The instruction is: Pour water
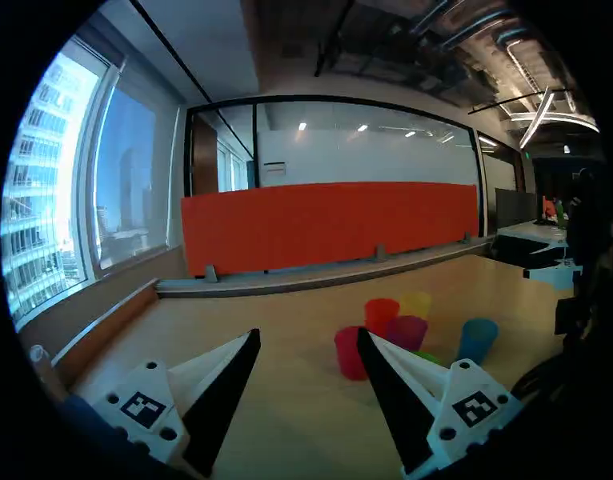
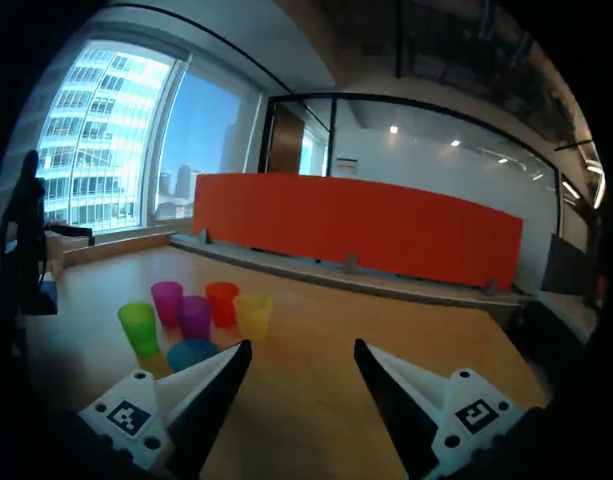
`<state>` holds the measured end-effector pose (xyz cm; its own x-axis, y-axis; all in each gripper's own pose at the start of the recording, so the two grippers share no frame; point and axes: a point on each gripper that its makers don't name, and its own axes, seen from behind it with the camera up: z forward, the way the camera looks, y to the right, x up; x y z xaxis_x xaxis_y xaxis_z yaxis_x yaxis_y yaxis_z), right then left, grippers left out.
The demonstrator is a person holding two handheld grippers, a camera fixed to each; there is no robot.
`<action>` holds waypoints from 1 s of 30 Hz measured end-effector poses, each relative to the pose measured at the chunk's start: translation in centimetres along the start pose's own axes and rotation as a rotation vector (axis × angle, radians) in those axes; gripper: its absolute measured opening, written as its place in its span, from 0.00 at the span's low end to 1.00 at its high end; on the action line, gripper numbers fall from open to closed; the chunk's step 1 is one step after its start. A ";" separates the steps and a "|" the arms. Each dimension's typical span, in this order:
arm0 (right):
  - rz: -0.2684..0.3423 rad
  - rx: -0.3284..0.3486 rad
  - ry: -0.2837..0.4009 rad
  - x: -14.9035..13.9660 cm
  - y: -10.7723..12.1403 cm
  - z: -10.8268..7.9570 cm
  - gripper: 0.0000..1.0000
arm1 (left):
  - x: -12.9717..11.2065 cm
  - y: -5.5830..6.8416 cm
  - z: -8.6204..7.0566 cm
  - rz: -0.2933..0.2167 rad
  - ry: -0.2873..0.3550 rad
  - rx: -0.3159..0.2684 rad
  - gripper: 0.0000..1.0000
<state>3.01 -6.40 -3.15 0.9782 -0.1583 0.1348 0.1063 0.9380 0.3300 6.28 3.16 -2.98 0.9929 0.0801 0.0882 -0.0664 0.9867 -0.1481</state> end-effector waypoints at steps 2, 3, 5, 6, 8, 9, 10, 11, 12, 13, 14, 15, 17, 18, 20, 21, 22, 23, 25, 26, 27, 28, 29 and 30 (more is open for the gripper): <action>0.012 -0.035 0.011 0.1 0.5 -0.1 0.99 | 0.3 0.0 -0.1 -0.002 0.020 0.014 0.89; 0.016 -0.051 0.018 0.2 0.8 -0.2 0.99 | 0.5 0.0 -0.2 -0.004 0.028 0.018 0.89; 0.025 -0.084 0.034 0.5 1.2 -0.4 0.99 | 0.8 0.0 -0.2 -0.007 0.045 0.025 0.89; 0.026 -0.097 0.042 0.6 1.4 -0.5 0.99 | 1.0 0.1 -0.3 -0.007 0.053 0.028 0.89; 0.026 -0.125 0.057 0.9 1.8 -0.7 0.99 | 1.4 0.1 -0.3 -0.007 0.070 0.033 0.89; 0.024 -0.138 0.063 1.0 2.1 -0.7 0.99 | 1.6 0.1 -0.4 -0.007 0.079 0.036 0.89; 0.023 -0.152 0.068 1.2 2.3 -0.8 0.99 | 1.8 0.1 -0.4 -0.006 0.088 0.038 0.89; 0.021 -0.165 0.073 1.3 2.5 -0.9 0.99 | 2.0 0.1 -0.4 -0.006 0.096 0.041 0.89; 0.020 -0.176 0.080 1.5 2.7 -1.0 0.99 | 2.0 0.1 -0.3 -0.005 0.098 0.044 0.89; 0.019 -0.189 0.086 1.7 2.9 -1.1 0.99 | 2.1 0.1 -0.3 -0.004 0.101 0.047 0.89; 0.018 -0.201 0.093 1.9 3.1 -1.1 0.99 | 2.2 0.0 -0.3 -0.003 0.103 0.049 0.89; 0.018 -0.209 0.099 2.0 3.2 -1.2 0.99 | 2.3 0.0 -0.2 -0.003 0.105 0.053 0.89; 0.018 -0.227 0.112 2.3 3.4 -1.2 0.99 | 2.5 -0.1 0.0 -0.003 0.111 0.061 0.89; 0.017 -0.233 0.117 2.4 3.4 -1.3 0.99 | 2.5 -0.1 0.1 -0.004 0.113 0.063 0.89; 0.014 -0.244 0.127 2.7 3.5 -1.3 0.99 | 2.6 -0.1 0.2 -0.007 0.119 0.067 0.89; 0.013 -0.248 0.130 2.8 3.5 -1.3 0.99 | 2.5 -0.1 0.3 -0.009 0.120 0.069 0.89; 0.013 -0.252 0.134 2.8 3.6 -1.4 0.99 | 2.5 -0.1 0.3 -0.011 0.120 0.070 0.89; 0.013 -0.256 0.137 2.9 3.6 -1.4 0.99 | 2.4 -0.1 0.4 -0.013 0.121 0.071 0.89; 0.017 -0.263 0.137 3.0 3.7 -1.3 0.99 | 2.2 -0.1 0.6 -0.018 0.123 0.078 0.89; 0.019 -0.267 0.138 3.1 3.8 -1.3 0.99 | 2.0 -0.2 0.6 -0.021 0.123 0.081 0.89; 0.022 -0.268 0.137 3.1 3.8 -1.3 0.99 | 1.9 -0.2 0.7 -0.024 0.123 0.086 0.89; 0.025 -0.269 0.136 3.1 3.8 -1.3 0.99 | 1.7 -0.4 0.8 -0.027 0.123 0.091 0.89; 0.028 -0.271 0.135 3.1 3.8 -1.3 0.99 | 1.5 -0.4 0.9 -0.030 0.123 0.096 0.89; 0.029 -0.272 0.135 3.1 3.8 -1.3 0.99 | 1.4 -0.6 0.9 -0.031 0.124 0.101 0.89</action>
<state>6.68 -2.96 -2.68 0.9945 -0.1044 0.0088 0.1037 0.9926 0.0634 7.58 2.84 -1.85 0.9988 0.0372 -0.0318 -0.0387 0.9982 -0.0466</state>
